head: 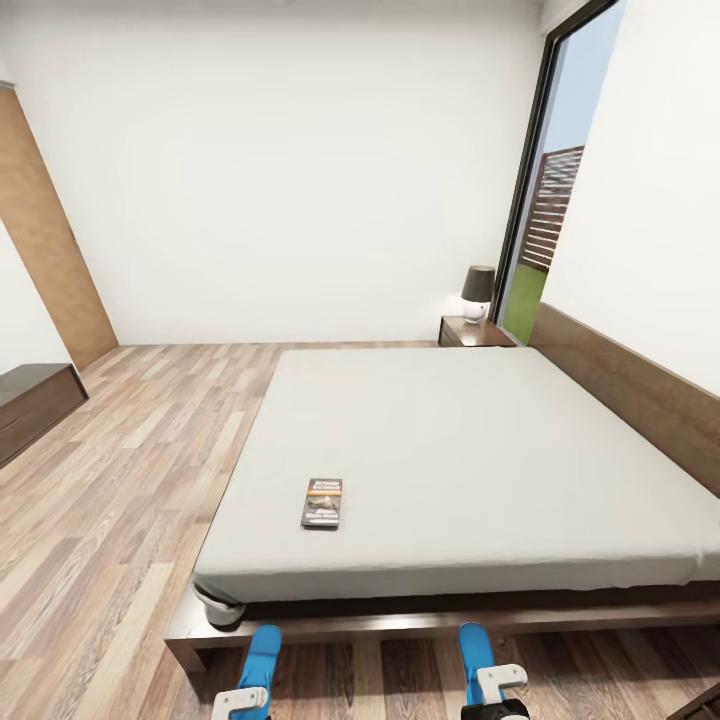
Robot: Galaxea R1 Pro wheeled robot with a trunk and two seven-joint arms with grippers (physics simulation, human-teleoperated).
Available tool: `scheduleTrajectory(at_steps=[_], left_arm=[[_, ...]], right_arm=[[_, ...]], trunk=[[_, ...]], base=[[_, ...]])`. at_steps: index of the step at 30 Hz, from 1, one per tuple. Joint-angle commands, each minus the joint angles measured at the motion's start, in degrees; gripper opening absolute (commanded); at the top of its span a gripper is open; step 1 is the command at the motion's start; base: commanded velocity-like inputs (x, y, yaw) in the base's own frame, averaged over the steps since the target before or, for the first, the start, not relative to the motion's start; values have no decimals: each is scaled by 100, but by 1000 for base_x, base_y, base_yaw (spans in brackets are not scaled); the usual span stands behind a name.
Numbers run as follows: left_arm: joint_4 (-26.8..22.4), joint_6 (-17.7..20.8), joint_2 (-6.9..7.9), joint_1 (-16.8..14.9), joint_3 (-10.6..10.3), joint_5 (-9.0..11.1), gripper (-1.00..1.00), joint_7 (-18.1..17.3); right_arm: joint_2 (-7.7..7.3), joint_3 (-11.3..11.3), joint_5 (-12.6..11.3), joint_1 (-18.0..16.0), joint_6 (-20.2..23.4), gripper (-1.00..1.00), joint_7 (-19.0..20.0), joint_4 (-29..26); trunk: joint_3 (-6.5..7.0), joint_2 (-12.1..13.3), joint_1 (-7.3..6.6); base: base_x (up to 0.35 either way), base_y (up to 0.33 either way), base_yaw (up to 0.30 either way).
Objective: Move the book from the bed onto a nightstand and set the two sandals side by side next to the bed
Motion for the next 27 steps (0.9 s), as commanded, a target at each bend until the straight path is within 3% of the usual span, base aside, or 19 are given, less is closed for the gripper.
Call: scheduleTrajectory(at_steps=[1,20,27], left_arm=[[7,-22,3,-6,-54,48,-100,41],[7,-26,3,-5,-54,48,-100,41],[7,-27,3,-6,-54,48,-100,41]], right_arm=[[-1,46,6,-2,41,-100,-34,-10],[-9,43,5,-2,41,-100,-31,-21],[-14,38,6,-2,41,-100,-25,-13]], trunk=[[-8,-6,1],[-8,-6,1],[-15,-6,1]], base=[[-1,0,0],[0,0,0],[0,0,153]])
